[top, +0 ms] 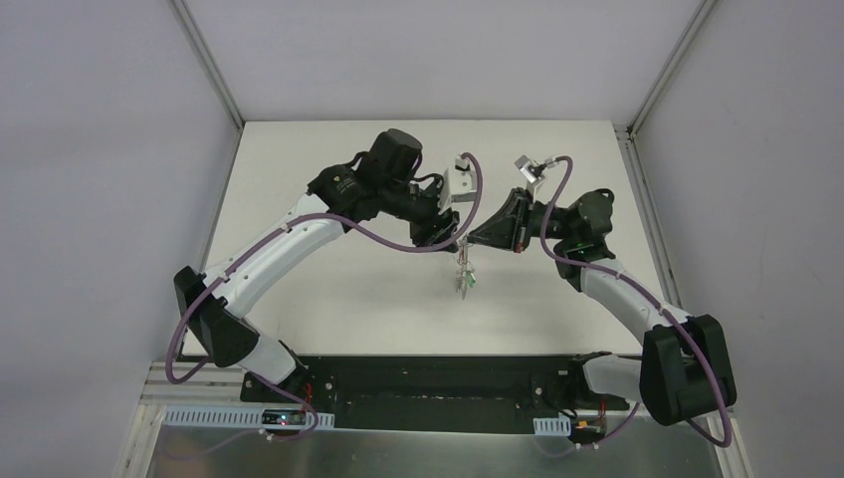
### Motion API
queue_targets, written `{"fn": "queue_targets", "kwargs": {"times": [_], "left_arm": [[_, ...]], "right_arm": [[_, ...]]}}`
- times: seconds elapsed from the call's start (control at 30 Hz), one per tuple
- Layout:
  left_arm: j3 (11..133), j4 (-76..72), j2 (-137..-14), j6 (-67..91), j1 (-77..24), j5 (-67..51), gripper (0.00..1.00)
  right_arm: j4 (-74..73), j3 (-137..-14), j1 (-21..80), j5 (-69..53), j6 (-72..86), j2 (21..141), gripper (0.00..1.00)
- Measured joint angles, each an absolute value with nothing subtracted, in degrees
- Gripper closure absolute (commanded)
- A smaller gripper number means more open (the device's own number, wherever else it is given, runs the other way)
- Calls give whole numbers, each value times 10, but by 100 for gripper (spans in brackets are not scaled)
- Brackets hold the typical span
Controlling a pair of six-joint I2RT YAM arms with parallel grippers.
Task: Put the keys on the keyring
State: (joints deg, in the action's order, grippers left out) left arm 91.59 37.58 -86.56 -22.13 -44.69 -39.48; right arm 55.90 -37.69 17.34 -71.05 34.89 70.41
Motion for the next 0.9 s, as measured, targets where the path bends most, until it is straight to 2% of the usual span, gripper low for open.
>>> {"fn": "queue_targets", "kwargs": {"times": [0.23, 0.53, 0.7, 0.9], "left_arm": [[914, 374, -867, -280, -461, -375, 61], [914, 377, -879, -307, -463, -368, 83], [914, 380, -883, -309, -473, -368, 100], [914, 380, -887, -307, -480, -354, 100]], "right_arm": [[568, -377, 171, -708, 360, 710, 100], [568, -377, 171, -708, 362, 711, 100], [568, -377, 170, -707, 364, 711, 100], [564, -377, 166, -702, 364, 711, 100]]}}
